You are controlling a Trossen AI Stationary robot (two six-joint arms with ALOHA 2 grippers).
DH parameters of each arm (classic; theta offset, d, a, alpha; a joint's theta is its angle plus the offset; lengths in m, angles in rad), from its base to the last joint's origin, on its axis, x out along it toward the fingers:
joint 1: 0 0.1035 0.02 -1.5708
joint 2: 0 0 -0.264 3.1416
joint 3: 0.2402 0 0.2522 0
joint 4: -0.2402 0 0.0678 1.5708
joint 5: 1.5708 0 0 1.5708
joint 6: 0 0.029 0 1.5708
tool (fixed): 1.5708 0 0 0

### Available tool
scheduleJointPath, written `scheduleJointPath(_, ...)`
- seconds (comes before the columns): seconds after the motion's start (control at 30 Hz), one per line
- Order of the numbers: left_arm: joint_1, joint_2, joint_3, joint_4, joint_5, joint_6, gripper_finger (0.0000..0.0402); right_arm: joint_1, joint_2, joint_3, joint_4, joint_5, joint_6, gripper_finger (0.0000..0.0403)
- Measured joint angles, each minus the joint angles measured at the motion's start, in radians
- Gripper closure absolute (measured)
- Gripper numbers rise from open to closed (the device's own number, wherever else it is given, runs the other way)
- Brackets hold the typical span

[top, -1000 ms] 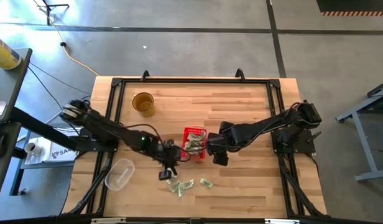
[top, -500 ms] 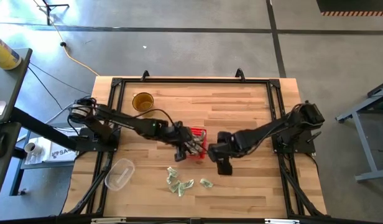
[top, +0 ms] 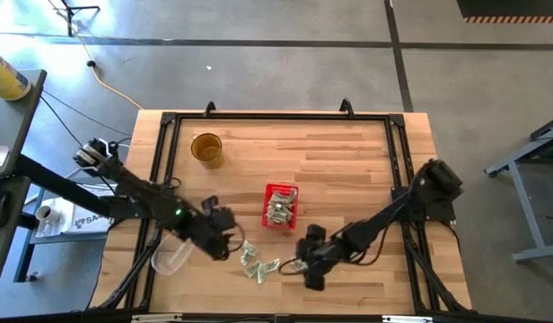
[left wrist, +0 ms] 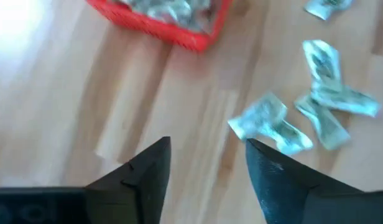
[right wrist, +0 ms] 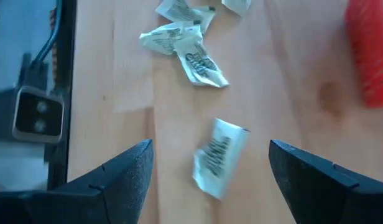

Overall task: Pick and place Stevia / Truvia into bins
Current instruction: Put the white stevia packet into the red basket

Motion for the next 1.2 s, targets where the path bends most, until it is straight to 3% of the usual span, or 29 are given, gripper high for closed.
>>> scheduleJointPath(0.13,-0.091,-0.005,-0.046,0.003,0.003,-0.102,0.0189,0.017,0.147,0.111,-0.016,0.015,0.044,0.0094)
scheduleJointPath(0.33,-0.179,-0.005,-0.072,0.0,0.003,-0.143,0.0212,0.029,0.322,0.312,-0.313,0.126,0.188,0.0095)
scheduleJointPath(0.43,-0.196,-0.005,-0.072,-0.015,-0.003,-0.143,0.0218,0.025,0.365,0.368,-0.376,0.102,0.234,0.0114)
scheduleJointPath(0.53,-0.196,-0.005,-0.072,-0.021,-0.031,-0.141,0.022,0.017,0.374,0.375,-0.384,0.064,0.262,0.0176)
scheduleJointPath(0.7,-0.193,-0.005,-0.073,-0.022,-0.053,-0.125,0.022,0.0,0.367,0.377,-0.441,-0.01,0.313,0.0349)
scheduleJointPath(0.77,-0.193,-0.005,-0.073,-0.01,-0.053,-0.102,0.022,-0.007,0.35,0.386,-0.457,-0.03,0.305,0.0387)
scheduleJointPath(0.9,-0.18,-0.005,-0.087,0.06,-0.062,-0.062,0.022,-0.039,0.274,0.436,-0.52,0.027,0.243,0.0369)
scheduleJointPath(1.03,-0.118,-0.005,-0.178,0.28,-0.06,-0.008,0.022,-0.118,0.182,0.484,-0.559,0.137,0.098,0.0389)
scheduleJointPath(1.13,-0.052,0.005,-0.259,0.464,-0.021,0.002,0.022,-0.202,0.173,0.482,-0.534,0.05,-0.038,0.0395)
scheduleJointPath(1.2,-0.017,0.013,-0.295,0.529,0.012,0.003,0.022,-0.258,0.178,0.483,-0.526,-0.029,-0.071,0.0376)
